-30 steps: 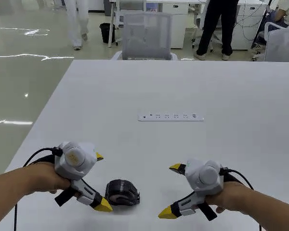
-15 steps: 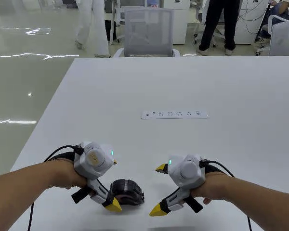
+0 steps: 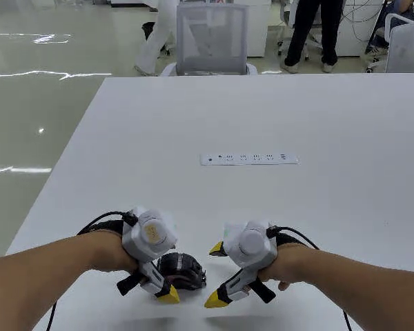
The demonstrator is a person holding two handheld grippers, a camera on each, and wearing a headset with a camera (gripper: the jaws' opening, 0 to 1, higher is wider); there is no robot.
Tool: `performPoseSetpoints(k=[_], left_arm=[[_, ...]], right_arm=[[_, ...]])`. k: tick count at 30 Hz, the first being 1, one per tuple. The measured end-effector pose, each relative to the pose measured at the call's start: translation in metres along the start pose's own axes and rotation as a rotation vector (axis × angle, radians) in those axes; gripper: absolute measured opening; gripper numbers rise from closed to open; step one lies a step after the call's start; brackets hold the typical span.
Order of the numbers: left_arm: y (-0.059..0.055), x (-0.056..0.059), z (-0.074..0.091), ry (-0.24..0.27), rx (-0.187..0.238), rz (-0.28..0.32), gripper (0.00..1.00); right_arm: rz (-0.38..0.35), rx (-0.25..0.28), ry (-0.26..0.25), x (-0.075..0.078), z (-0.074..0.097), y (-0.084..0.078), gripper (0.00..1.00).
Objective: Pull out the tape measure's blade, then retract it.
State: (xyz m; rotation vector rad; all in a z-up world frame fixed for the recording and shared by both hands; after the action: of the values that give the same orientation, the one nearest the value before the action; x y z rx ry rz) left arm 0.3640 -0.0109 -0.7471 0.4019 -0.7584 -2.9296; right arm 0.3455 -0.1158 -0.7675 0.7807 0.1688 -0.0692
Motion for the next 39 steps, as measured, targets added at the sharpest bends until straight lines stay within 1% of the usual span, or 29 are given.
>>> performPoseSetpoints(k=[3,5,7,11,13,14,15,16,17,18,25,28,30,33,34,35,36,37,38,39], left_arm=[[0.001,0.001,-0.003,0.000,-0.010,-0.006,0.59],[-0.001,0.000,-0.006,0.007,-0.024,-0.028,0.56],[0.000,0.001,-0.008,0.007,-0.034,-0.037,0.52],[0.001,0.003,-0.011,0.005,-0.052,-0.061,0.47],[-0.001,0.005,-0.012,-0.002,-0.058,-0.065,0.45],[-0.002,0.003,-0.014,0.014,-0.063,-0.084,0.44],[-0.002,0.000,-0.014,0.032,-0.062,-0.101,0.40],[-0.002,-0.002,-0.015,0.049,-0.065,-0.088,0.36],[-0.003,0.000,-0.016,0.042,-0.070,-0.078,0.35],[-0.002,0.000,-0.016,0.045,-0.066,-0.112,0.34],[-0.003,0.001,-0.015,0.046,-0.061,-0.090,0.34],[-0.002,0.001,-0.016,0.044,-0.061,-0.091,0.34],[-0.002,0.001,-0.016,0.044,-0.063,-0.092,0.34],[-0.002,0.002,-0.016,0.044,-0.066,-0.090,0.34],[-0.002,0.002,-0.016,0.044,-0.065,-0.088,0.34],[-0.002,0.002,-0.016,0.044,-0.063,-0.087,0.34],[-0.002,0.001,-0.016,0.043,-0.064,-0.083,0.34],[-0.002,0.001,-0.016,0.042,-0.065,-0.081,0.34],[-0.002,0.001,-0.016,0.041,-0.065,-0.082,0.34],[-0.002,0.001,-0.016,0.041,-0.066,-0.082,0.34]], right_arm=[[0.007,-0.005,-0.003,0.002,-0.002,0.000,0.58],[0.011,-0.019,-0.006,0.004,-0.005,0.000,0.53],[0.017,-0.031,-0.008,0.005,-0.009,-0.001,0.50],[0.048,-0.066,-0.010,0.008,-0.014,-0.001,0.39],[0.070,-0.093,-0.010,0.008,-0.014,-0.001,0.34],[0.077,-0.107,-0.009,0.008,-0.014,-0.002,0.29],[0.082,-0.111,-0.009,0.009,-0.014,-0.002,0.26],[0.090,-0.118,-0.011,0.010,-0.014,-0.002,0.23],[0.088,-0.120,-0.013,0.011,-0.014,-0.002,0.21],[0.083,-0.120,-0.012,0.011,-0.014,-0.002,0.20],[0.085,-0.144,-0.016,0.011,-0.017,-0.002,0.18],[0.100,-0.154,-0.020,0.013,-0.017,-0.002,0.17],[0.084,-0.155,-0.022,0.014,-0.018,-0.003,0.16],[0.023,-0.153,-0.032,0.013,-0.018,-0.002,0.14],[0.021,-0.159,-0.031,0.014,-0.019,-0.001,0.14],[0.038,-0.169,-0.029,0.013,-0.019,-0.001,0.15],[0.093,-0.187,-0.026,0.014,-0.019,-0.001,0.15],[0.099,-0.194,-0.031,0.013,-0.020,-0.002,0.16],[0.132,-0.193,-0.044,0.014,-0.022,0.000,0.19],[0.111,-0.197,-0.043,0.014,-0.020,0.001,0.21]])
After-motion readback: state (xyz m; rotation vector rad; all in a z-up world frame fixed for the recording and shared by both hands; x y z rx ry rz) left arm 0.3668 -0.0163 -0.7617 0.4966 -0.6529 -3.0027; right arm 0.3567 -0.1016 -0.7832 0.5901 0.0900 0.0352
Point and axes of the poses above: the centre of the closed fingertips' face, and the gripper's own axes: z roughly backward along the fingers, x roughly to its right, y roughly out of its top, the point moved 6 cm from there along z, roughly backward along the fingers, and after that the axes turned 14 degrees about y, right-handed, at the moved point
